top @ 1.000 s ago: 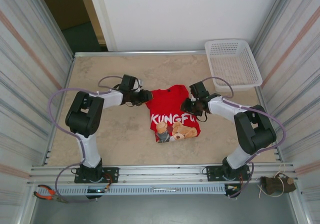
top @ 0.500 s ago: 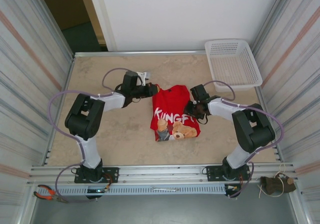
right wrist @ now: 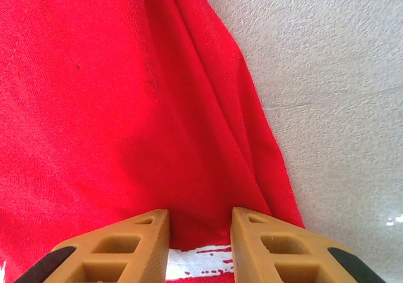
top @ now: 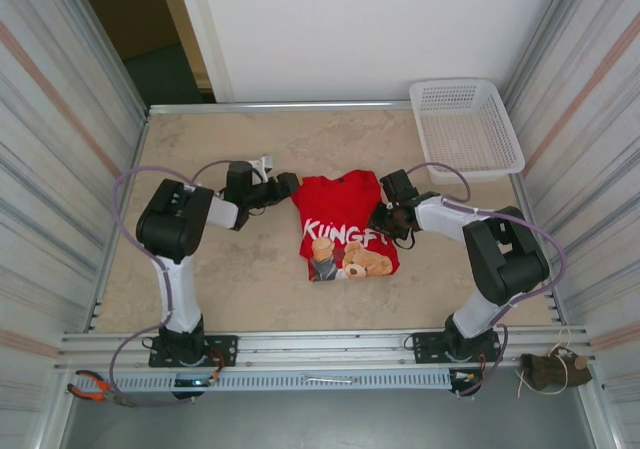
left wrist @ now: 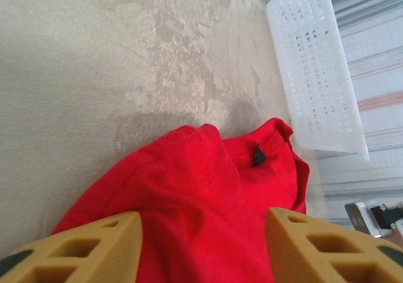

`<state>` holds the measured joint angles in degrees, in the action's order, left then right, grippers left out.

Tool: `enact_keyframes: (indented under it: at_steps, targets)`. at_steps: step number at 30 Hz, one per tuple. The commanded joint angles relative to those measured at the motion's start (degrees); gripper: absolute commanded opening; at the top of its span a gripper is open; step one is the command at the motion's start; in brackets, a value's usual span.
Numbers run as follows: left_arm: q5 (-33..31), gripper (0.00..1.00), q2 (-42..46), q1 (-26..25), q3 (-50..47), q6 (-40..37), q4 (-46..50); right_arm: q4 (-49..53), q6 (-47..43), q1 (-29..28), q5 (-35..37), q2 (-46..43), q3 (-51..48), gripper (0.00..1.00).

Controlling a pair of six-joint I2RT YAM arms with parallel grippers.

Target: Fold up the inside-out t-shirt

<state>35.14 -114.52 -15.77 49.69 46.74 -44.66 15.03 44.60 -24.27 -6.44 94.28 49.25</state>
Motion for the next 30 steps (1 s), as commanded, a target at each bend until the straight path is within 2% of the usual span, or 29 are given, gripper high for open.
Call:
enact_keyframes:
  at_steps: [1, 6, 11, 14, 17, 21, 26, 30]
  targets:
    - [-2.13, 0.62, 9.39, 0.36, 1.22, -0.02, 4.72, 2.47, 0.15, 1.13, -0.5, -3.23, 0.23, 0.29]
    - [-3.03, 0.69, 14.07, -5.5, 9.08, -3.47, 21.38, 4.65, -4.64, 3.3, -4.6, -4.48, 8.39, 0.25]
    - [-2.42, 0.7, 7.99, -9.18, 12.12, -0.46, 20.08, 4.71, -6.94, 4.28, -7.63, 2.56, 17.94, 0.23]
    - [-1.65, 0.7, 2.97, -9.27, 14.24, 0.53, 19.1, 1.39, -5.51, 4.97, -10.26, 8.6, 21.64, 0.2]
    - [-3.02, 0.7, 0.42, -9.28, 15.51, -1.9, 21.4, -1.23, -4.04, 5.68, -11.25, 14.0, 23.69, 0.16]
    - [-3.72, 0.7, -1.68, -8.72, 15.72, -3.86, 23.04, -2.9, -2.96, 7.0, -9.19, 17.72, 23.41, 0.15]
    - [-2.88, 0.7, -3.32, -7.48, 16.63, -5.56, 24.58, -2.72, -3.01, 9.42, -8.44, 17.73, 22.13, 0.14]
    - [-0.53, 0.71, 0.28, -6.75, 17.54, -7.33, 25.6, -2.81, -4.21, 10.92, -10.31, 11.93, 20.31, 0.14]
